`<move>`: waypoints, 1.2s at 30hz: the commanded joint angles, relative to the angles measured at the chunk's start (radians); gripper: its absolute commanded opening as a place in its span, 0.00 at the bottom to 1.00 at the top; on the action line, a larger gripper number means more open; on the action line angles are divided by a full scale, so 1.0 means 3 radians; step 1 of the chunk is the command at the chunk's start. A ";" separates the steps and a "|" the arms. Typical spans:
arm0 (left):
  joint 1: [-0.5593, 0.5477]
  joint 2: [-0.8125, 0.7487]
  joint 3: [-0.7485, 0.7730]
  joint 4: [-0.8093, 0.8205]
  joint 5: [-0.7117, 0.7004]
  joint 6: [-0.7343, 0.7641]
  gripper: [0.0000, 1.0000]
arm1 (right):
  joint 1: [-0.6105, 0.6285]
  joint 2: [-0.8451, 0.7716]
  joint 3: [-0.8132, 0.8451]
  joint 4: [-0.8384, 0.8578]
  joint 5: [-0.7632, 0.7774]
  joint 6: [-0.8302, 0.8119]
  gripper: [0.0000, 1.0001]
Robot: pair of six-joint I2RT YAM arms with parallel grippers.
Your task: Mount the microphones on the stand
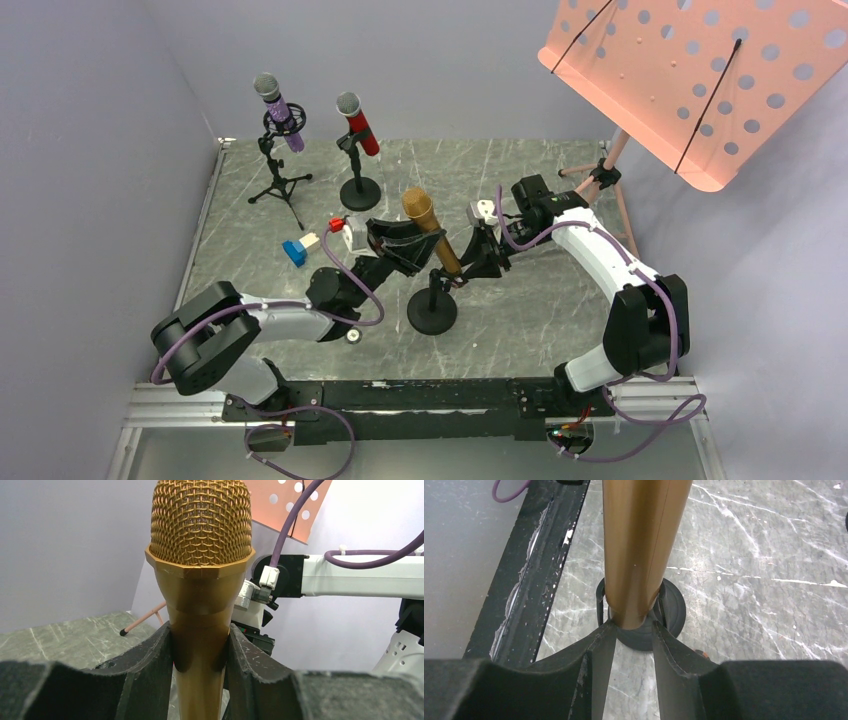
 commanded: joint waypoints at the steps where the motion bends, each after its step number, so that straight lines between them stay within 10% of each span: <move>1: -0.0073 0.0161 -0.0166 0.0360 0.0148 0.0033 0.00 | 0.0039 -0.0002 -0.0036 0.0025 -0.0061 -0.0049 0.43; 36: -0.0133 0.0656 -0.0465 0.0363 0.0215 0.0176 0.00 | -0.0279 -0.0025 -0.0104 -0.0163 0.0251 -0.0396 0.47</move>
